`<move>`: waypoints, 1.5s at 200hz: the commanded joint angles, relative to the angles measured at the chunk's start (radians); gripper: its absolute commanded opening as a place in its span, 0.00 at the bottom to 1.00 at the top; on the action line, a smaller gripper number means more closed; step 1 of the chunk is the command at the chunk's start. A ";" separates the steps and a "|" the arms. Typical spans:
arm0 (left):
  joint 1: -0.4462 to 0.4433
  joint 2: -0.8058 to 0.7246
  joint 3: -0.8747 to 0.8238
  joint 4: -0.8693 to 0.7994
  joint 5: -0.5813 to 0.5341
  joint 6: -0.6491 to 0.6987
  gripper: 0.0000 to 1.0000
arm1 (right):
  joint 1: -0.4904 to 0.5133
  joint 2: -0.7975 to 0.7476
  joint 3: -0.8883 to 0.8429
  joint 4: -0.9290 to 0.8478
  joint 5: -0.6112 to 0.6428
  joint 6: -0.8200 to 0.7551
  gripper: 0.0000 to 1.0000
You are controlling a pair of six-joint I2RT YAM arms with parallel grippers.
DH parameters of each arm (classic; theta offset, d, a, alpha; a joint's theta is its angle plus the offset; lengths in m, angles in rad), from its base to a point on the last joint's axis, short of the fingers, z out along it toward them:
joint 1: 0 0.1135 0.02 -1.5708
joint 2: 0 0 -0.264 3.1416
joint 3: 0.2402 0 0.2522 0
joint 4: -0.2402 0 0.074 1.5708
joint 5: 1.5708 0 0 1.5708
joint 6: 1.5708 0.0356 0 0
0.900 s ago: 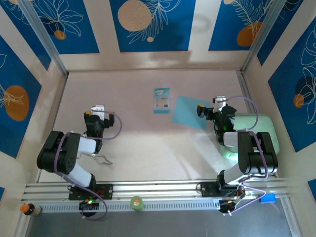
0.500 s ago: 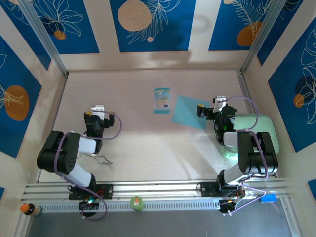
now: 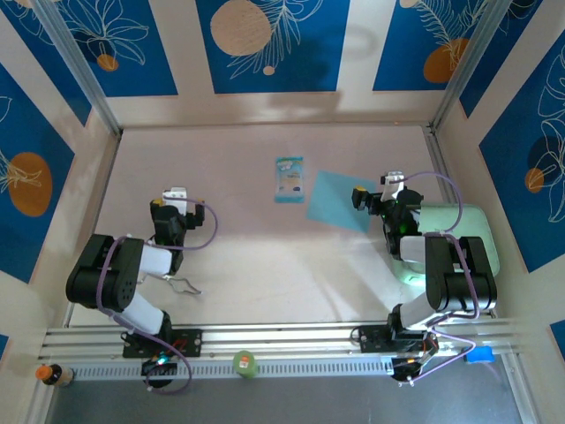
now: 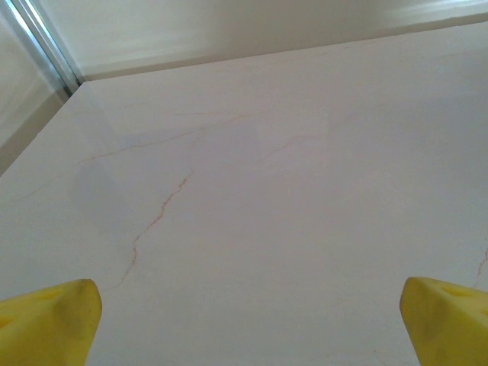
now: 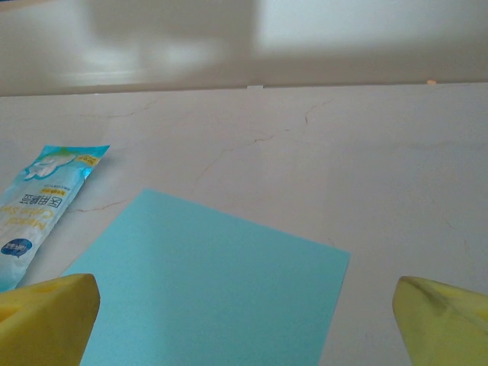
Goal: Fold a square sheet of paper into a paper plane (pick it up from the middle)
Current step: Move the square sheet of paper to the bottom-center of the table.
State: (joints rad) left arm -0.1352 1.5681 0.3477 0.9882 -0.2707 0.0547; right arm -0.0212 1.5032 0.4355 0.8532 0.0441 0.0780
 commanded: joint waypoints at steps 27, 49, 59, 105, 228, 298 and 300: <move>0.000 -0.030 -0.044 0.077 -0.012 -0.001 1.00 | 0.021 0.009 -0.017 -0.059 -0.014 0.000 0.99; 0.000 -0.098 -0.043 0.012 -0.003 0.001 1.00 | 0.028 -0.006 -0.020 -0.063 -0.007 -0.007 0.99; 0.000 -0.144 -0.037 -0.043 -0.016 -0.006 1.00 | 0.032 -0.025 -0.004 -0.104 0.003 -0.007 0.99; 0.000 -0.382 0.034 -0.395 -0.064 -0.102 1.00 | 0.038 -0.184 0.178 -0.585 0.053 0.103 0.99; -0.004 -0.347 0.261 -0.738 0.609 -0.559 1.00 | 0.068 0.114 0.610 -1.154 -0.328 0.554 0.91; -0.015 -0.346 0.244 -0.758 0.687 -0.612 1.00 | 0.123 0.337 0.747 -1.233 -0.267 0.566 0.87; -0.014 -0.349 0.244 -0.763 0.687 -0.612 1.00 | 0.124 0.340 0.750 -1.238 -0.264 0.566 0.87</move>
State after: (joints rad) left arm -0.1425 1.2465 0.5751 0.2588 0.3683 -0.5339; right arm 0.0925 1.8042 1.1515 -0.3092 -0.2356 0.6270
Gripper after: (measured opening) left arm 0.999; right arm 0.875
